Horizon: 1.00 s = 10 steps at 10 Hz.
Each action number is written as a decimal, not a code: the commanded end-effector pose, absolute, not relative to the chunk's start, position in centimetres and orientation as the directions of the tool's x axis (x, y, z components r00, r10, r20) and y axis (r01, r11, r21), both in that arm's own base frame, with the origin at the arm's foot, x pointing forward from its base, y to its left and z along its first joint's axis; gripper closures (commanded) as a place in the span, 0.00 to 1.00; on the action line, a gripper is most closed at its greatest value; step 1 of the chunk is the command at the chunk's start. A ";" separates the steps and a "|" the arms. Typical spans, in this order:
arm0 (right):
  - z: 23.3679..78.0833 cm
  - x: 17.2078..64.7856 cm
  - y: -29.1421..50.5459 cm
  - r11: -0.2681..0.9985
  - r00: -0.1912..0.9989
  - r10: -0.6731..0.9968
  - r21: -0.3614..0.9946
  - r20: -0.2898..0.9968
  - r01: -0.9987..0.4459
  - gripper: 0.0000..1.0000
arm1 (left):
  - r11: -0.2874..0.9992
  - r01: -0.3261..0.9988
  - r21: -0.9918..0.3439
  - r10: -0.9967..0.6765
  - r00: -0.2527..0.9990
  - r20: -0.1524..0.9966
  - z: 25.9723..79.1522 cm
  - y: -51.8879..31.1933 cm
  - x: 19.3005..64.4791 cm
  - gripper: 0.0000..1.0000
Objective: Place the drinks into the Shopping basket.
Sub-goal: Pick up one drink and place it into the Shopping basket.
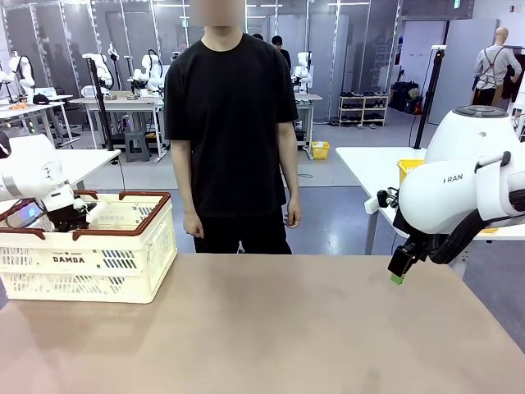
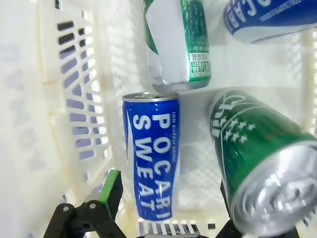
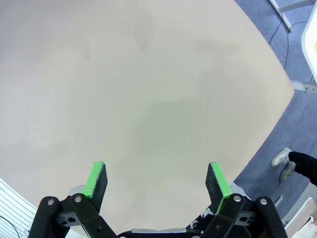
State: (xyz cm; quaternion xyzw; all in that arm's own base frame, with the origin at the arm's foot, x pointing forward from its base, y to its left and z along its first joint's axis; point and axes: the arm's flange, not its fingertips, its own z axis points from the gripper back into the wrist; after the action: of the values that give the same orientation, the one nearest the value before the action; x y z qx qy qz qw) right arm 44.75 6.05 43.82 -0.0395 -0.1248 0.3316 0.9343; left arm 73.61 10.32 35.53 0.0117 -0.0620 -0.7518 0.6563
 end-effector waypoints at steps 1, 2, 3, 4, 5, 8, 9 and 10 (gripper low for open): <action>43.9 44.8 5.9 0.773 0.747 0.634 -0.163 0.199 -0.613 0.00 | -0.173 0.978 0.113 -0.982 -0.180 0.054 37.5 10.0 72.3 0.00; 43.9 44.8 5.9 0.773 0.747 0.634 -0.163 0.199 -0.613 0.00 | -0.178 0.974 0.141 -0.979 -0.190 0.079 38.9 10.0 72.1 0.00; 43.9 44.8 5.9 0.773 0.747 0.634 -0.163 0.199 -0.613 0.00 | -0.172 0.973 0.157 -0.981 -0.184 0.065 40.2 10.2 71.8 0.00; 43.9 44.8 5.9 0.773 0.747 0.634 -0.163 0.199 -0.613 0.00 | -0.190 0.969 0.159 -0.975 -0.206 0.089 41.4 10.1 71.3 0.00; 43.9 44.8 5.9 0.773 0.747 0.634 -0.163 0.199 -0.613 0.00 | -0.204 0.965 0.163 -0.968 -0.223 0.111 43.0 9.8 70.4 0.00; 43.9 44.8 5.9 0.773 0.747 0.634 -0.163 0.199 -0.613 0.00 | -0.219 0.961 0.167 -0.966 -0.237 0.099 48.0 8.9 66.4 0.00; 43.9 44.8 5.9 0.773 0.747 0.634 -0.163 0.199 -0.613 0.00 | -0.235 0.957 0.169 -0.963 -0.253 0.094 49.0 8.7 65.2 0.00; 43.9 44.8 5.9 0.773 0.747 0.634 -0.163 0.199 -0.613 0.00 | -0.251 0.955 0.158 -0.959 -0.268 0.093 49.8 8.5 64.0 0.00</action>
State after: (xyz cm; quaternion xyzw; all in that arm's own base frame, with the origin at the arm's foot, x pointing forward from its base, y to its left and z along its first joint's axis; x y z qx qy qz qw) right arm 44.76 6.05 43.81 -0.0395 -0.1247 0.3316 0.9343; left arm 66.39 8.48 50.33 0.0226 -0.0890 -0.7799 0.6191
